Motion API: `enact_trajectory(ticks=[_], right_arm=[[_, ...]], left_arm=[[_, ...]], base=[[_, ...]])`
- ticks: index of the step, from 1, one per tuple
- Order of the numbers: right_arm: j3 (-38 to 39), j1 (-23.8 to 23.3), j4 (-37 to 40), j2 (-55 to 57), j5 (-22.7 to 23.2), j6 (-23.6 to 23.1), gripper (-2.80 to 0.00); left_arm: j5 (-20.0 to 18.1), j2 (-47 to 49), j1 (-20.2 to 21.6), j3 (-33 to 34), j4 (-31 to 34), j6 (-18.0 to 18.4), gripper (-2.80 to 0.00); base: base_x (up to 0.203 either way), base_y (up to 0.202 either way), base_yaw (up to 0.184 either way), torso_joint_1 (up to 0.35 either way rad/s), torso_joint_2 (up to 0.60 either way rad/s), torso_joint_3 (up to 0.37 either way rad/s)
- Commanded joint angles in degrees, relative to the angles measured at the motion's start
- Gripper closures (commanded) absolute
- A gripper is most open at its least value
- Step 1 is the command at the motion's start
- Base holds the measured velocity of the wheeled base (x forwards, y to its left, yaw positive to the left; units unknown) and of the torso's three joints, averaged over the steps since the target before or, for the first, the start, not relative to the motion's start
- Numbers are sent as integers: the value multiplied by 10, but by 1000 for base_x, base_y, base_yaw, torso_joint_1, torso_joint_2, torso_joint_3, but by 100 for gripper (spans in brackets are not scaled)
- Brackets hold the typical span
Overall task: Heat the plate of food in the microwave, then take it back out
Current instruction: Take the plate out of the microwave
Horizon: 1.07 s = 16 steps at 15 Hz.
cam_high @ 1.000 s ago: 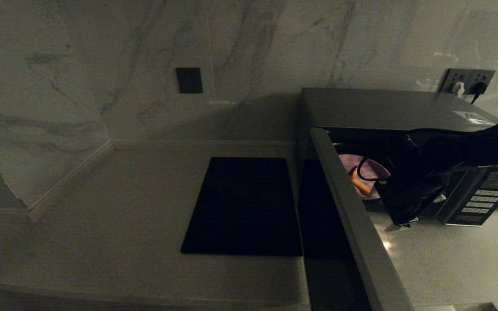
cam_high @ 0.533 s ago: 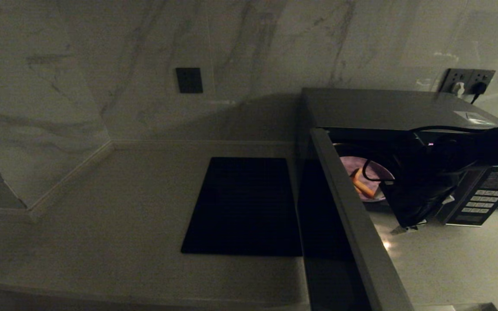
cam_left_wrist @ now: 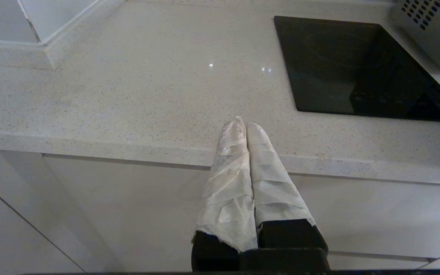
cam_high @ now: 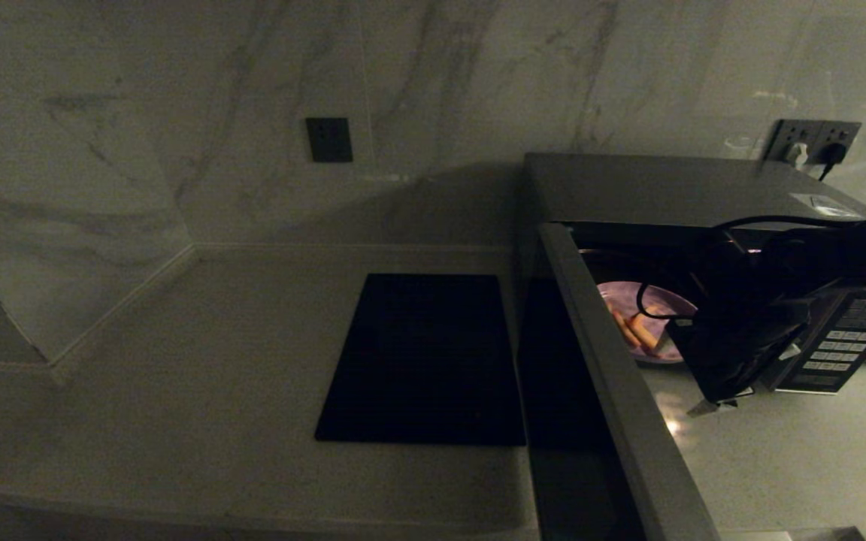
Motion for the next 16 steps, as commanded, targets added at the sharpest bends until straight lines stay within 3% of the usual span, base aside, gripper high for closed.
enact_trajectory(ticks=[1, 16], right_arm=[[-4, 0, 2, 1, 6, 3, -280], [-19, -16, 1, 19, 3, -5, -280]], left_arm=[[0, 0, 0, 0, 0, 0, 0], [0, 1, 0, 0, 0, 0, 0]], base=[[0, 0, 0, 0, 0, 0], [0, 0, 0, 0, 0, 0]])
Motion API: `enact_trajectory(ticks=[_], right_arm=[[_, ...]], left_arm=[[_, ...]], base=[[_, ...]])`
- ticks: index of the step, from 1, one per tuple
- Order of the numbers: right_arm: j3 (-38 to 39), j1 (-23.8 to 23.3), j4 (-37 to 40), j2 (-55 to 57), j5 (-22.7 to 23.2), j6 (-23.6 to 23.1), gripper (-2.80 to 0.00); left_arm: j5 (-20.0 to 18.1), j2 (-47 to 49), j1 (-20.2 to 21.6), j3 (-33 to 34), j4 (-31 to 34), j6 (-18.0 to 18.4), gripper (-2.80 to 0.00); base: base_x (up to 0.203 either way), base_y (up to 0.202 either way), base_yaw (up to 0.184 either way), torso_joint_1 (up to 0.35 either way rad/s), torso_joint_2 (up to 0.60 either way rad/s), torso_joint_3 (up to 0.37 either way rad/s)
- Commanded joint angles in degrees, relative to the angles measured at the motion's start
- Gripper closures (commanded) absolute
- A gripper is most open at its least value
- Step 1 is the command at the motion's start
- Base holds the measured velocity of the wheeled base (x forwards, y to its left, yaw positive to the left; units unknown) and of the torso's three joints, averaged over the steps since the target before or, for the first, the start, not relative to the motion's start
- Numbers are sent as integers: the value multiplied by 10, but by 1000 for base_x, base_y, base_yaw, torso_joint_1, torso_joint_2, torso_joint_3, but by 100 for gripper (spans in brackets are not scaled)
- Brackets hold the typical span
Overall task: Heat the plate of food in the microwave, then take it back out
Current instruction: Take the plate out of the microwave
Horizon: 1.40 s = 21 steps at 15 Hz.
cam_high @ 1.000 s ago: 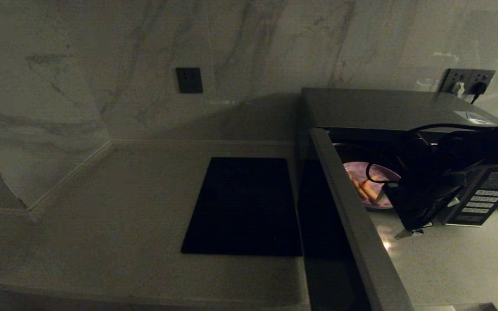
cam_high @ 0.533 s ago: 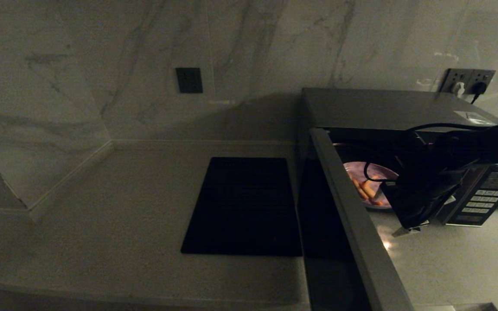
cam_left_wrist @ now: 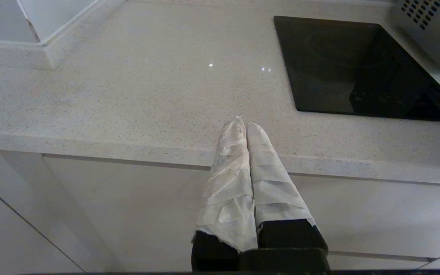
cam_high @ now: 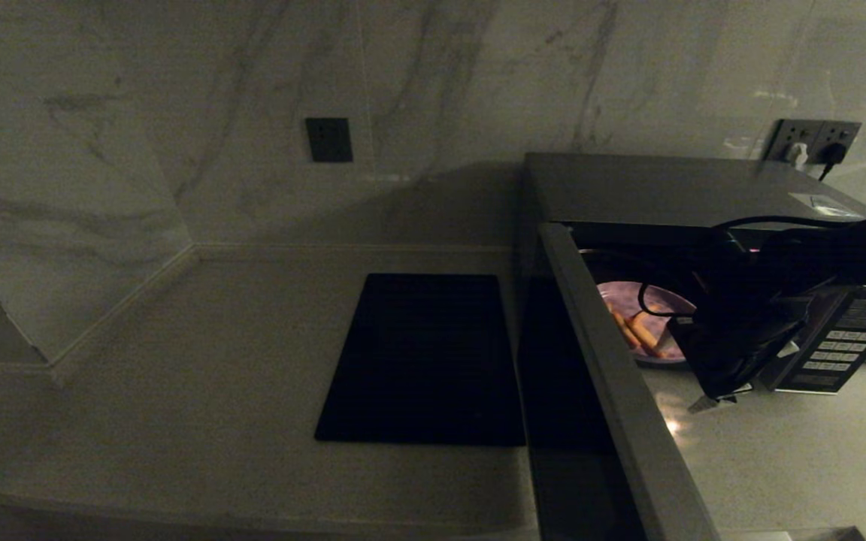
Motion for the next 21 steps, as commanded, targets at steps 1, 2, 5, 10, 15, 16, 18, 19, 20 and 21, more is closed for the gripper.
enact_trajectory(ticks=[1, 2, 5, 10, 15, 16, 18, 19, 20, 21], right_arm=[[-1, -2, 2, 6, 0, 4, -280], [-1, -2, 2, 9, 0, 4, -280], [-4, -2, 2, 13, 0, 4, -280], [-9, -2, 3, 13, 0, -8, 0], [-9, -4, 3, 5, -1, -8, 0], [-9, -7, 3, 1, -1, -8, 0], [-8, -8, 4, -2, -1, -8, 0], [-8, -9, 4, -6, -2, -8, 0], [-7, -11, 4, -10, -3, -8, 0], [-6, -12, 4, -13, -4, -8, 0]], left_arm=[[0, 1, 0, 0, 0, 0, 0], [0, 0, 0, 0, 0, 0, 0], [0, 1, 0, 0, 0, 0, 0], [0, 1, 0, 0, 0, 0, 0], [0, 0, 0, 0, 0, 0, 0], [0, 1, 0, 0, 0, 0, 0], [0, 1, 0, 0, 0, 0, 0], [0, 1, 0, 0, 0, 0, 0], [0, 0, 0, 0, 0, 0, 0], [0, 1, 0, 0, 0, 0, 0]], base=[[0, 0, 0, 0, 0, 0], [0, 0, 0, 0, 0, 0], [0, 0, 0, 0, 0, 0], [0, 0, 0, 0, 0, 0], [0, 0, 0, 0, 0, 0], [0, 0, 0, 0, 0, 0], [0, 0, 0, 0, 0, 0], [0, 0, 0, 0, 0, 0], [0, 0, 0, 0, 0, 0], [0, 0, 0, 0, 0, 0]])
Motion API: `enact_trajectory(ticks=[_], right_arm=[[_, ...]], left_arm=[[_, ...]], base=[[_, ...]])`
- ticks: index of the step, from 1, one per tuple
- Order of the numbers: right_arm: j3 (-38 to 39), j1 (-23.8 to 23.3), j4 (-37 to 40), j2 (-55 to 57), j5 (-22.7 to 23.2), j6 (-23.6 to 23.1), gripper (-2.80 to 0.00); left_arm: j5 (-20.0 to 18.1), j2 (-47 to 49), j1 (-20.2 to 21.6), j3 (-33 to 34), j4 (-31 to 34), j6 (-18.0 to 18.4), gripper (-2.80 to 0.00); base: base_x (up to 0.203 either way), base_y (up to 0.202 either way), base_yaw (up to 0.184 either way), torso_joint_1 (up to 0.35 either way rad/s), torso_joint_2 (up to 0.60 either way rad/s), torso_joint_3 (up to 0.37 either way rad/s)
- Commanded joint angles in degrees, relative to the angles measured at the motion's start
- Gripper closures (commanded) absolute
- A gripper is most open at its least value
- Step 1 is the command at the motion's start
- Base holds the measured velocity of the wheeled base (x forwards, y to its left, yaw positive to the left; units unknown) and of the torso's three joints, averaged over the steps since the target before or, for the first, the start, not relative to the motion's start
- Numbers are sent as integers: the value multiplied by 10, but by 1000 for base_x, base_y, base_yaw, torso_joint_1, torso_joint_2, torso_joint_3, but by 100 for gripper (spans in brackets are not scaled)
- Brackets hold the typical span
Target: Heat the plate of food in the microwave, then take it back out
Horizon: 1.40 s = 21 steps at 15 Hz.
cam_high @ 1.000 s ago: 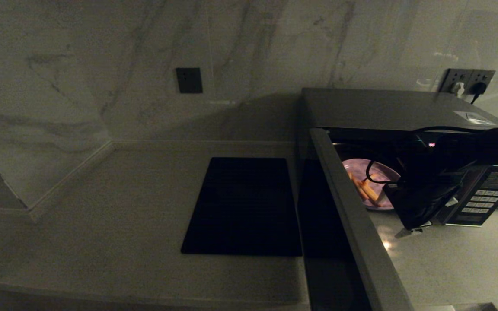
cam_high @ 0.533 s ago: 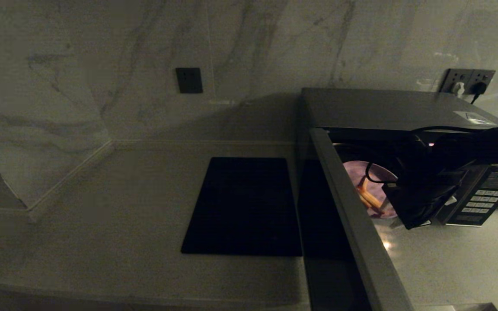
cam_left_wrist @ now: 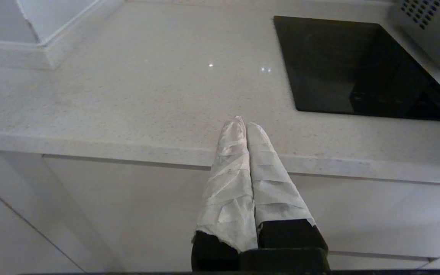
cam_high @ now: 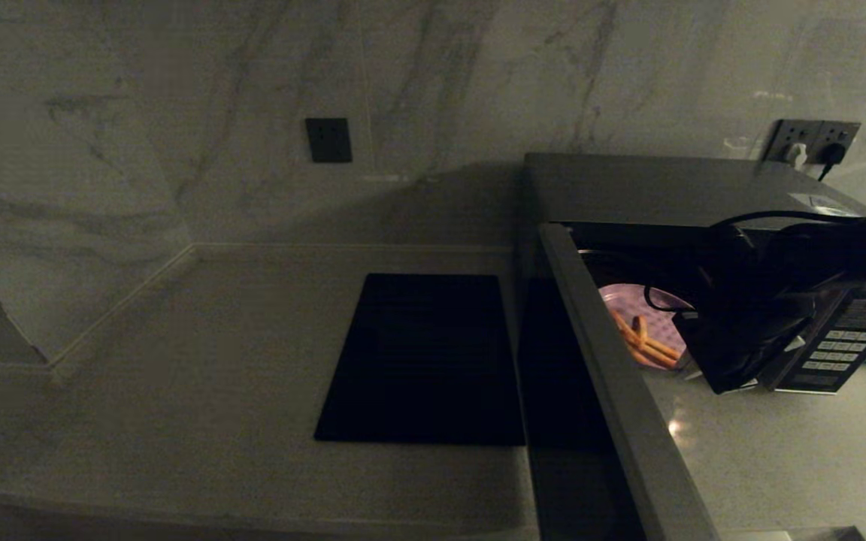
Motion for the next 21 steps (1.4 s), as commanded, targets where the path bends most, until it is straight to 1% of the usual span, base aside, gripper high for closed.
enact_trajectory(ticks=[1, 7, 12, 16, 21], right_arm=[[3, -1, 2, -12, -1, 5, 0], [16, -1, 3, -53, -1, 5, 0], [56, 0, 2, -96, -1, 5, 0], [119, 1, 2, -156, 0, 5, 0], [225, 2, 2, -278, 2, 4, 0]], left_arm=[[0, 0, 0, 0, 0, 0, 0], [0, 0, 0, 0, 0, 0, 0], [0, 0, 0, 0, 0, 0, 0], [0, 1, 0, 0, 0, 0, 0], [0, 0, 0, 0, 0, 0, 0]], base=[[0, 0, 0, 0, 0, 0], [0, 0, 0, 0, 0, 0], [0, 0, 0, 0, 0, 0], [0, 0, 0, 0, 0, 0], [0, 0, 0, 0, 0, 0]])
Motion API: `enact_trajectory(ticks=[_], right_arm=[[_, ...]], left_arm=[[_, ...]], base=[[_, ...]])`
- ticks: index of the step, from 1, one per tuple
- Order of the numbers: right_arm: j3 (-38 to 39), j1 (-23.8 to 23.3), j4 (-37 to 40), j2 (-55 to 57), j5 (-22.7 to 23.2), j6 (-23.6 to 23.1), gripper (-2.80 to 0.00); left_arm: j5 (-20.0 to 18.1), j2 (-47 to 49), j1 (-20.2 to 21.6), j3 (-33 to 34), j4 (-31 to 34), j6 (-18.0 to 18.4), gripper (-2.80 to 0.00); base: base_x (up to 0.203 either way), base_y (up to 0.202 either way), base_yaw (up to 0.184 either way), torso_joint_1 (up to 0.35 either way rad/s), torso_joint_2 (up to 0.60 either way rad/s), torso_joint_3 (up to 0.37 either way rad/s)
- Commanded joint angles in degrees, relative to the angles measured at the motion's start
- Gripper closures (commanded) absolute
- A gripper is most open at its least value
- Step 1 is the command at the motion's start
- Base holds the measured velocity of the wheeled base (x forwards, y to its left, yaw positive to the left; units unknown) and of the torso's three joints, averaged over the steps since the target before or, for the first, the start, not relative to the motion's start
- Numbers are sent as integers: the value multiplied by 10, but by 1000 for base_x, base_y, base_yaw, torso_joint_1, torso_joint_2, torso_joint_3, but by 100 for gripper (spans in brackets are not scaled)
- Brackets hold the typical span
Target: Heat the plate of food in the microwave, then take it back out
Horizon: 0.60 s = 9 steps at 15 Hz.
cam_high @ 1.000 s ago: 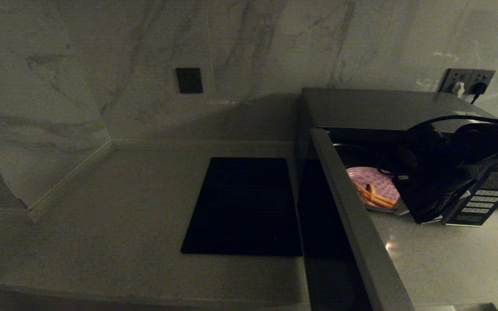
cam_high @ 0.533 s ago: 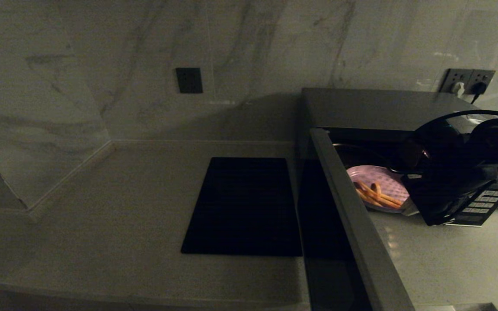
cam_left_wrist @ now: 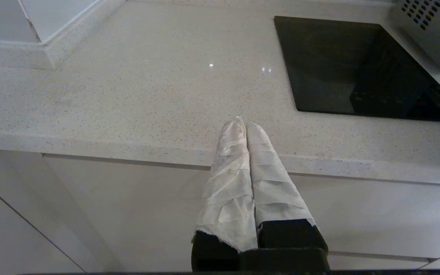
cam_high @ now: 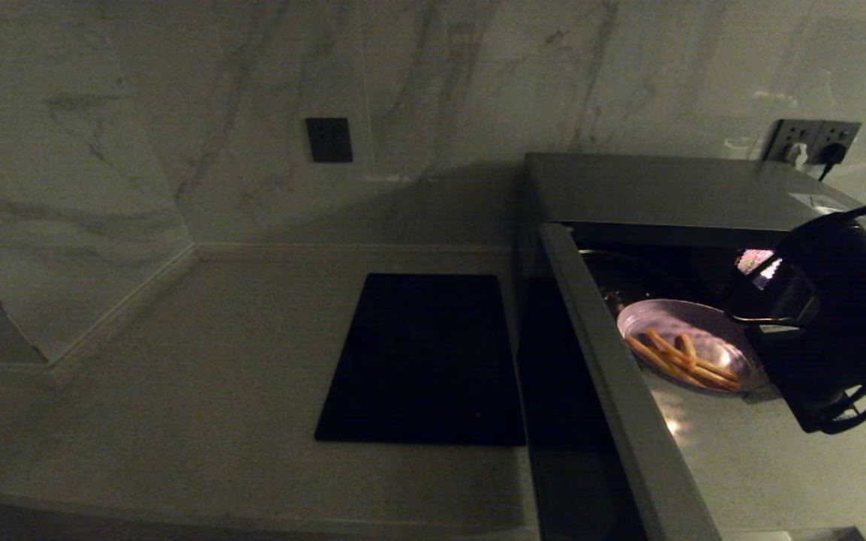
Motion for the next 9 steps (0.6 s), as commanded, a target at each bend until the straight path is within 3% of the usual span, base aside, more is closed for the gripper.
enact_trajectory(ticks=[1, 6, 9], right_arm=[[62, 1, 1, -83, 0, 4, 0], [139, -7, 23, -195, -3, 4, 0], [151, -53, 69, -238, -3, 5, 0]], left_arm=[[0, 0, 0, 0, 0, 0, 0], [0, 0, 0, 0, 0, 0, 0], [0, 0, 0, 0, 0, 0, 0]], base=[[0, 0, 0, 0, 0, 0], [0, 0, 0, 0, 0, 0], [0, 0, 0, 0, 0, 0]])
